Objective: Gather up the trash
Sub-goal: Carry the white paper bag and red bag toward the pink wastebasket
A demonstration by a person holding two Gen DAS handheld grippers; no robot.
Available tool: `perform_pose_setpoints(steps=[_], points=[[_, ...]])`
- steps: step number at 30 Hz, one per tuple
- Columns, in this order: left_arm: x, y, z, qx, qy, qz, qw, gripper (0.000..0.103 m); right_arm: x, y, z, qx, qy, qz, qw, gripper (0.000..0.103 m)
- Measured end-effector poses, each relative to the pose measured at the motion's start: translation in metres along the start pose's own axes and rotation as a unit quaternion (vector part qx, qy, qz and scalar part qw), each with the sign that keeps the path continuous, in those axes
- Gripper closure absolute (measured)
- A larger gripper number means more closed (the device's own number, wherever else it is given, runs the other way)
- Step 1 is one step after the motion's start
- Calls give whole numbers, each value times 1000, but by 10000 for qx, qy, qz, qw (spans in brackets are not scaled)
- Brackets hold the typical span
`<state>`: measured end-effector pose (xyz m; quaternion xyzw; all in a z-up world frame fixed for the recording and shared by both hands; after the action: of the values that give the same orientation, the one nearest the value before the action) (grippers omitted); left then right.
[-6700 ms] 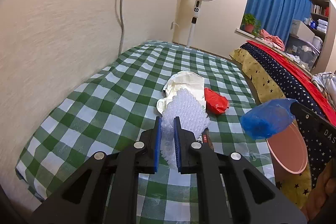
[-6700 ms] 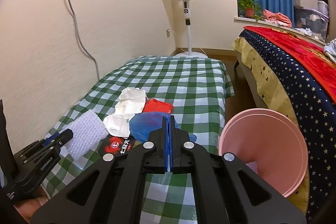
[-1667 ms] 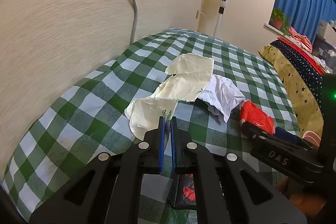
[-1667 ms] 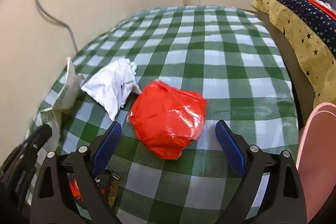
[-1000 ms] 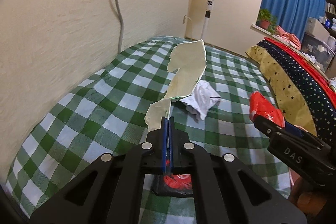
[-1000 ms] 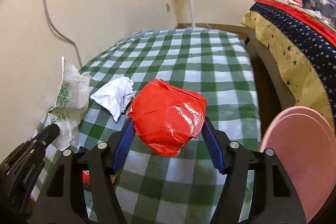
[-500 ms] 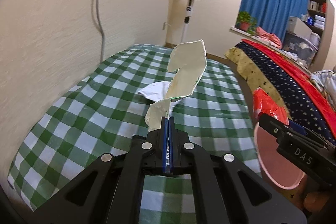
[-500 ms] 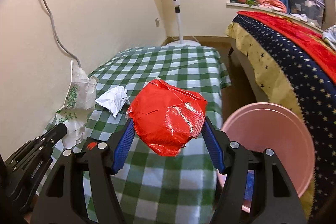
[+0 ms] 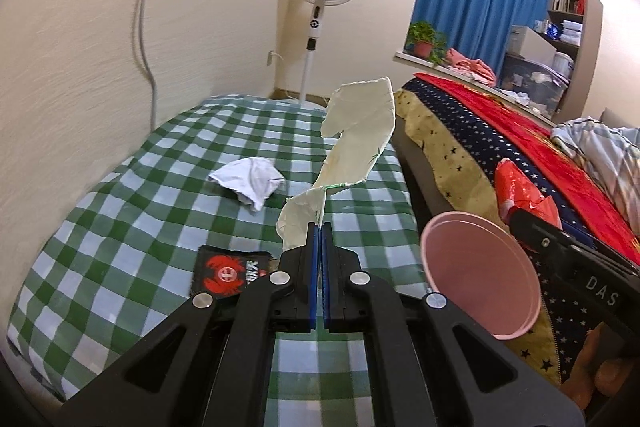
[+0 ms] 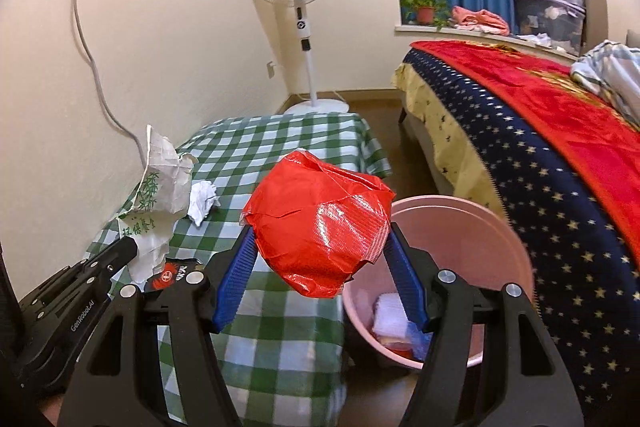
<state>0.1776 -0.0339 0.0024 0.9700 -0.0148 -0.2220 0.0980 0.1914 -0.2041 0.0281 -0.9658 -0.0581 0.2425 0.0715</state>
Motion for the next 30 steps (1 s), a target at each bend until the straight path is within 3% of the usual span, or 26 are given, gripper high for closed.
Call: perform_pose_setpoints(steps=[13, 30], points=[[5, 43, 10, 85, -42, 459, 9989, 102, -25, 51, 4, 305, 95, 398, 9987, 39], [33, 116, 32, 426, -142, 1042, 9935, 102, -5, 110, 21, 704, -46, 918, 9933, 39]])
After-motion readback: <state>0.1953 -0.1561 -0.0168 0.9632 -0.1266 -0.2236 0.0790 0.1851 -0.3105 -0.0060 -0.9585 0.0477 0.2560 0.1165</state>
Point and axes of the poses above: each gripper's, at about its wrist camera, not at the fingertips, and x roughly the way its jaws point, y to its right, z to its underside, the point moved 8 cm from there along x, roughly the way its jaws point, and after that the axes turned 6 degrees about y, right-handed, at the moved point
